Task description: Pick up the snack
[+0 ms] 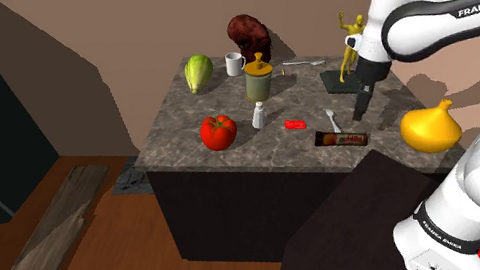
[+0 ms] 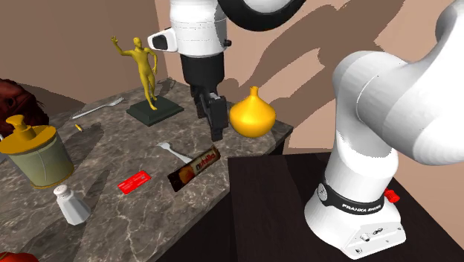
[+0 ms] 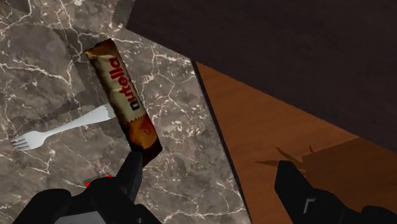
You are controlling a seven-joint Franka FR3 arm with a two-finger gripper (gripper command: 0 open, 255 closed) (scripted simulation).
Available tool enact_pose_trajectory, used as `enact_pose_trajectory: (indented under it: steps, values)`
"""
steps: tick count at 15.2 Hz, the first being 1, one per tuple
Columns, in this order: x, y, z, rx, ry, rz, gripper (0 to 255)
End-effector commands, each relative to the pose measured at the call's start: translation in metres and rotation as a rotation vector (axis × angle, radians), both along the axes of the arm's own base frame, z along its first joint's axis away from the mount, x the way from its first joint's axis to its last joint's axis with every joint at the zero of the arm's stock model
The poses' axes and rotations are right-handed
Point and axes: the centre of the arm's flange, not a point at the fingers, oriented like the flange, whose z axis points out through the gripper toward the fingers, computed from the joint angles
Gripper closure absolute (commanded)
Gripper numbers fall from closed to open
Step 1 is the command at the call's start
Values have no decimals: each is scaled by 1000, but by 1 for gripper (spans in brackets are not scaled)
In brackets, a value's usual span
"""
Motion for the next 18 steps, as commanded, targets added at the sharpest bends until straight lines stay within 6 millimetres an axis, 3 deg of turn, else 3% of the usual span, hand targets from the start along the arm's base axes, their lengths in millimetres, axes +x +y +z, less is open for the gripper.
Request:
enact_pose_trajectory:
  steps: [1, 14, 18]
  values:
    - [1, -16, -21, 5, -15, 62, 0]
    - [52, -97, -164, 43, -78, 434, 0]
    - [55, -99, -185, 45, -81, 448, 0]
